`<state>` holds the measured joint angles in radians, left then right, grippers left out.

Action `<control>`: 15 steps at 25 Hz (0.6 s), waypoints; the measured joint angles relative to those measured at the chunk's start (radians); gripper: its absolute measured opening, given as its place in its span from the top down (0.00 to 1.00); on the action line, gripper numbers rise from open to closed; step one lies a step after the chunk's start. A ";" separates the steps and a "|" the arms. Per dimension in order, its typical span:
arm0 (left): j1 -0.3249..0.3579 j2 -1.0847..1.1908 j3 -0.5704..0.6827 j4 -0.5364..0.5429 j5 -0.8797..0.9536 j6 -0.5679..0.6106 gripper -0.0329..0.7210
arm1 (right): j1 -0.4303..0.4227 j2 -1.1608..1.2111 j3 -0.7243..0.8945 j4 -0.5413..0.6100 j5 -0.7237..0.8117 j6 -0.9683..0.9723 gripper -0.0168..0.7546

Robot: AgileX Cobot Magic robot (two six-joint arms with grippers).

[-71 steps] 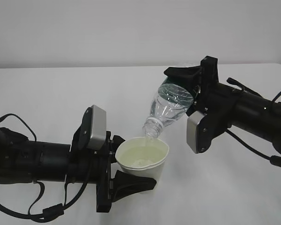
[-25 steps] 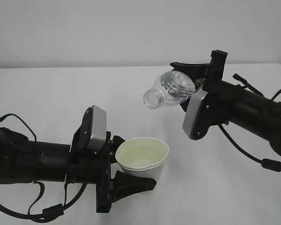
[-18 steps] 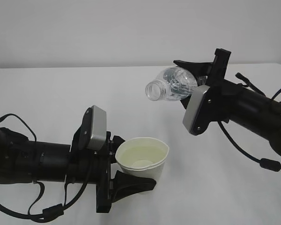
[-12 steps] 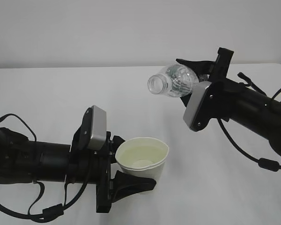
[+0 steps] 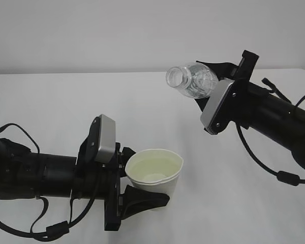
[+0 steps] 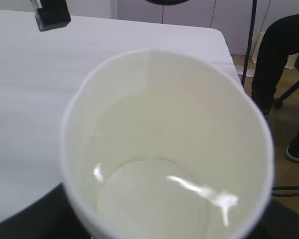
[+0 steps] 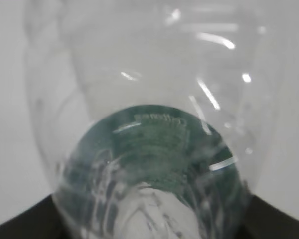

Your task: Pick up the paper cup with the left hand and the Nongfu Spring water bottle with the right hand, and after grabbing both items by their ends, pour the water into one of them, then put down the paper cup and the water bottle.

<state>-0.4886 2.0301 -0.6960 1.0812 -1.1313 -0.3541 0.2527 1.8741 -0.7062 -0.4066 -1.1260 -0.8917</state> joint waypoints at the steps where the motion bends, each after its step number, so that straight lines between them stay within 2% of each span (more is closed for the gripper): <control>1: 0.000 0.000 0.000 0.000 0.000 0.000 0.33 | 0.000 0.000 0.000 0.001 0.000 0.009 0.44; 15: 0.000 0.000 0.000 0.000 0.000 0.000 0.33 | 0.000 0.000 0.000 0.081 0.000 0.169 0.44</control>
<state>-0.4886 2.0301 -0.6960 1.0812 -1.1313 -0.3541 0.2527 1.8741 -0.7062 -0.3261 -1.1260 -0.7227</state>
